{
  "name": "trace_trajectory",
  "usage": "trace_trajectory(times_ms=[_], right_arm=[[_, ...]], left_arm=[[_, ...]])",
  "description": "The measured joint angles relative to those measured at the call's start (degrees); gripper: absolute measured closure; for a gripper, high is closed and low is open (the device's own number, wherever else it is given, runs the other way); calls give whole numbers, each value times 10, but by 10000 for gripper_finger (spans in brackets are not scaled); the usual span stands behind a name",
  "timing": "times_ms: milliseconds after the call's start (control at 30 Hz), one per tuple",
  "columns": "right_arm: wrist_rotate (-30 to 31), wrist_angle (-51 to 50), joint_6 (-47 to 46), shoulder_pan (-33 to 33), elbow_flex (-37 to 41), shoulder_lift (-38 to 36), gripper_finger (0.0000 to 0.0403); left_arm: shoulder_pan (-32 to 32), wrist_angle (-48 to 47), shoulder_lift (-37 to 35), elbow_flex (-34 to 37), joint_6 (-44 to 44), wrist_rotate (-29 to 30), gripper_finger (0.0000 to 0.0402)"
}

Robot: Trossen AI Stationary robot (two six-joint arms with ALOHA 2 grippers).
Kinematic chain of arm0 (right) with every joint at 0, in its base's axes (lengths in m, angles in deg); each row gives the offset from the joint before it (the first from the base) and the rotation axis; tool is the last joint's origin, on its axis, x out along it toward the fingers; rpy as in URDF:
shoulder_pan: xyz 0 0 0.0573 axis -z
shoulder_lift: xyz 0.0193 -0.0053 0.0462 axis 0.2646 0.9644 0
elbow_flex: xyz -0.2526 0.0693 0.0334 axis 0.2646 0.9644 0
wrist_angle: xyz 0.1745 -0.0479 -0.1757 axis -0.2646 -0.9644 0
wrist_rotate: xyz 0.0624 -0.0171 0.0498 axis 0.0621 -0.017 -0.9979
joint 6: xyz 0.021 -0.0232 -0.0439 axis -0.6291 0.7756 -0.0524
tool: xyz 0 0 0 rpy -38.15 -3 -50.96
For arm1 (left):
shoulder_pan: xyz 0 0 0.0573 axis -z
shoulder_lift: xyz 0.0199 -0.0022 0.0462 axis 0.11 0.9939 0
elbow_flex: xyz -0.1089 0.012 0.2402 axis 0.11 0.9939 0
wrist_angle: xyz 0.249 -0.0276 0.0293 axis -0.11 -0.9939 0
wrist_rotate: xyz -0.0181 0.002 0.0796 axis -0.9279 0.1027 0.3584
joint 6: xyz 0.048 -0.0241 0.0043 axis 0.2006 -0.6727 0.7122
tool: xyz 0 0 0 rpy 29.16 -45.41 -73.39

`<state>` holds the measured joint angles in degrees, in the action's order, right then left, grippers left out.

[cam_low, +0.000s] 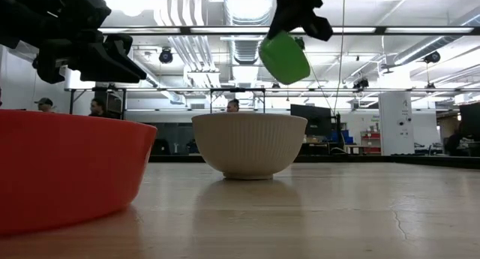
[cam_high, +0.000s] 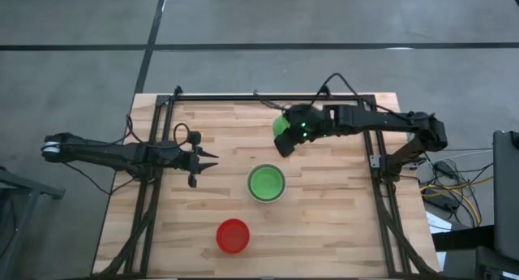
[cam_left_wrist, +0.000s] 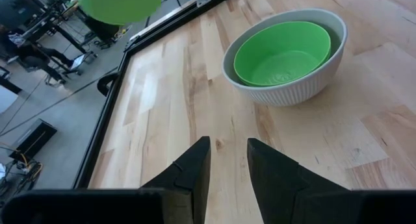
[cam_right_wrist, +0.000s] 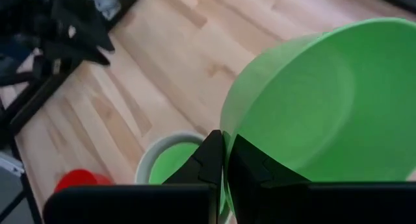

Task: Nest bowls inside each other
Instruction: Stack the green bowl on top of the bottom green bowl

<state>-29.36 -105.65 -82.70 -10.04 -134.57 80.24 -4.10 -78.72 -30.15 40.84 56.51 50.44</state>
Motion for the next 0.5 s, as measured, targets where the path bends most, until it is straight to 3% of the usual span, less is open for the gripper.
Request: trace_trajectory(times_ms=[500], right_arm=[[-2, -7, -5, -63, -40, 45, 392]], left_arm=[[0, 0, 0, 0, 0, 0, 293]])
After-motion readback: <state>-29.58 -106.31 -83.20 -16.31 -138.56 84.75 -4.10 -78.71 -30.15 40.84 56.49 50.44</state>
